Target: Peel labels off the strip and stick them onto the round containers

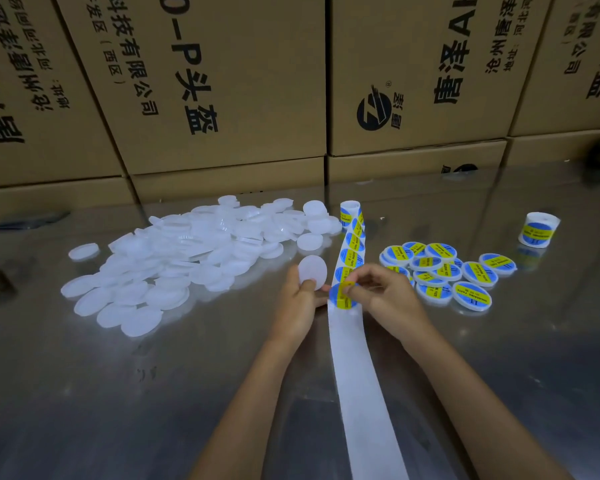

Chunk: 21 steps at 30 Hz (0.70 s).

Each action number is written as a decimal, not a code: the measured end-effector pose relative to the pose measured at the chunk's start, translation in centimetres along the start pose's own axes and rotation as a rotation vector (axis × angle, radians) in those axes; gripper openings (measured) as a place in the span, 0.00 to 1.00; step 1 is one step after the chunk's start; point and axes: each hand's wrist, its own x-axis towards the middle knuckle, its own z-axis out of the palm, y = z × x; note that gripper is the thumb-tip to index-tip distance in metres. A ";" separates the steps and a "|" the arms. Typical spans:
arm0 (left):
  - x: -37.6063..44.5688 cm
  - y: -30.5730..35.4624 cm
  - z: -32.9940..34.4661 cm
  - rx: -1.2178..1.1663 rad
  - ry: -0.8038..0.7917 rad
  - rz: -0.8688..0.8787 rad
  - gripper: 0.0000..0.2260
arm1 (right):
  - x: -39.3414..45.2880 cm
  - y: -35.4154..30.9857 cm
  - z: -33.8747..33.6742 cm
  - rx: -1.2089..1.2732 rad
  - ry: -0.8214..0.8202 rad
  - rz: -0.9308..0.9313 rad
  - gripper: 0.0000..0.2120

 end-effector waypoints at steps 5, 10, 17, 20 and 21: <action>-0.2 0.9 0.1 -0.099 -0.001 -0.067 0.13 | 0.3 -0.5 -0.9 0.377 0.106 0.116 0.08; -0.5 1.2 0.1 -0.160 0.006 -0.009 0.12 | -0.1 -0.8 -0.1 0.354 0.077 0.052 0.14; -1.3 1.9 -0.1 -0.183 -0.060 0.059 0.21 | -0.1 -1.6 -0.1 0.414 0.071 0.020 0.15; -1.3 2.0 0.0 -0.208 -0.129 0.070 0.23 | -0.2 -1.7 0.1 0.366 0.067 -0.028 0.16; -1.5 2.1 0.1 -0.221 -0.155 0.068 0.23 | -0.2 -1.7 0.1 0.352 0.074 -0.038 0.16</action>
